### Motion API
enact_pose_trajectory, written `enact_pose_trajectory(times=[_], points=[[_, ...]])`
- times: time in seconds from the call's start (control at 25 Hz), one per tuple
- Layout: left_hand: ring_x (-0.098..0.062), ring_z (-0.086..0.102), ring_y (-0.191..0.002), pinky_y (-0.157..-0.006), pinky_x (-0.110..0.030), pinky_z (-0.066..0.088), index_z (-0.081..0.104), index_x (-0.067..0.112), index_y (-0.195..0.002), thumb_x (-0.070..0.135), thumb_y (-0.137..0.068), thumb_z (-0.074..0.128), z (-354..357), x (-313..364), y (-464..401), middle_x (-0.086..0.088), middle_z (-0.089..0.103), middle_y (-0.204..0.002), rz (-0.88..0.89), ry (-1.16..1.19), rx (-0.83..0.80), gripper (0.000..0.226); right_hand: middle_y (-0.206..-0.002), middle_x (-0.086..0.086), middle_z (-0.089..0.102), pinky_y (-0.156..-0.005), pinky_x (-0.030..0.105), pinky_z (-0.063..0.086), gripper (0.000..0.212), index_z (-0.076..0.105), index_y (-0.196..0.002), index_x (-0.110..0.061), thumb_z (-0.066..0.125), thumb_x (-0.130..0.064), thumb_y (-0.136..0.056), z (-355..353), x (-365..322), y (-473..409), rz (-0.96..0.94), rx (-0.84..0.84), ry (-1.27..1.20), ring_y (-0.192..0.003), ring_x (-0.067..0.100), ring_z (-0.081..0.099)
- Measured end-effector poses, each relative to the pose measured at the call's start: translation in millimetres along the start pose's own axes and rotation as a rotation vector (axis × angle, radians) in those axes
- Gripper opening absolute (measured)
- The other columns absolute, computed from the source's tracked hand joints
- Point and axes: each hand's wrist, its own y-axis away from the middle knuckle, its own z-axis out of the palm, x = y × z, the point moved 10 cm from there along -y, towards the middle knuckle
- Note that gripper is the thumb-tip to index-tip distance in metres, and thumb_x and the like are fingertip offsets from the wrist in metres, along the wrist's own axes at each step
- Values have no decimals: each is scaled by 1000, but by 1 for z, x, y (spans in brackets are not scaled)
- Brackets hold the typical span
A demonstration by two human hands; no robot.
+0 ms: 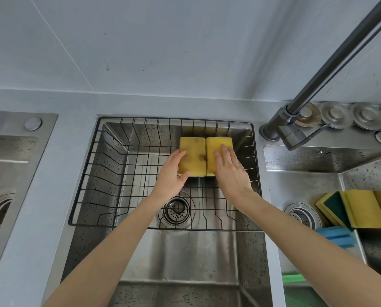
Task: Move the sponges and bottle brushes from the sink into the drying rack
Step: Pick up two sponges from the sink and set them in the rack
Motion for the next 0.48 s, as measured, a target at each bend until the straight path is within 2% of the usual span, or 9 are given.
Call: enact_pose_trajectory(times=[0.16, 0.32, 0.4, 0.48], points=[[-26, 41, -129, -104, -41, 45, 33, 10, -139, 10, -86, 59, 3, 0, 0, -11, 31, -148, -8, 3, 5, 59, -156, 18, 10, -115, 39, 25, 77, 11, -145, -3, 59, -1, -85, 0, 0, -2, 8, 13, 4, -145, 32, 6], [-26, 38, -133, -108, -44, 40, 33, 11, -139, 15, -86, 60, 2, 1, -2, -12, 32, -148, -13, -43, 27, 59, -152, 21, 23, -114, 43, 28, 67, 23, -142, 0, 58, -4, -85, -2, -1, -4, 21, 53, 28, -142, 36, 20], [-26, 34, -136, -110, -44, 38, 31, 11, -140, 16, -86, 59, 3, 2, -2, -13, 29, -150, -13, -79, 16, 60, -152, 21, 26, -115, 43, 25, 61, 26, -141, 0, 55, -8, -88, -6, 0, -3, 21, 76, 34, -141, 35, 23], [-26, 30, -138, -110, -43, 38, 29, 12, -141, 17, -87, 58, 4, 4, -1, -13, 25, -151, -18, -106, -2, 62, -154, 20, 21, -118, 42, 18, 59, 22, -143, -3, 50, -13, -92, -7, 0, -1, 8, 71, 31, -143, 33, 19]])
